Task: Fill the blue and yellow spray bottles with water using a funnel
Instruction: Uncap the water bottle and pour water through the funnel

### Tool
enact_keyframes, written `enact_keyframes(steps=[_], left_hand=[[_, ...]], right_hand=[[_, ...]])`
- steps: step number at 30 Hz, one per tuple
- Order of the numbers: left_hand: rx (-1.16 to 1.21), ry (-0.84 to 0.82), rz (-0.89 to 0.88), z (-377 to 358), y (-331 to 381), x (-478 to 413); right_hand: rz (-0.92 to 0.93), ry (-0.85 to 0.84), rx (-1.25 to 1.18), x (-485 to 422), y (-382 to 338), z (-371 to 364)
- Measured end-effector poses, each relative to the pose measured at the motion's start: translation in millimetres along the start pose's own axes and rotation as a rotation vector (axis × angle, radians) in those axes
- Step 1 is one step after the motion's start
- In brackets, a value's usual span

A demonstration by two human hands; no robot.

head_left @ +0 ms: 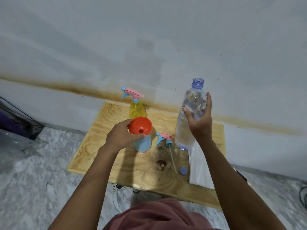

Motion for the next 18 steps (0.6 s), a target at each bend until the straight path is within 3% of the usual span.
enact_keyframes(steps=[18], left_hand=[[0.013, 0.012, -0.010, -0.6, 0.3, 3.0]], right_hand=[[0.040, 0.073, 0.039, 24.7, 14.8, -16.5]])
Point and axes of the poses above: each hand's wrist, its own x-axis away from the middle knuckle, its own z-axis out of the back of the hand, y = z × x, the point moved 8 cm from there along -x, towards the middle knuckle, and after that the axes turned 10 degrees about x, right-handed, at the moved point
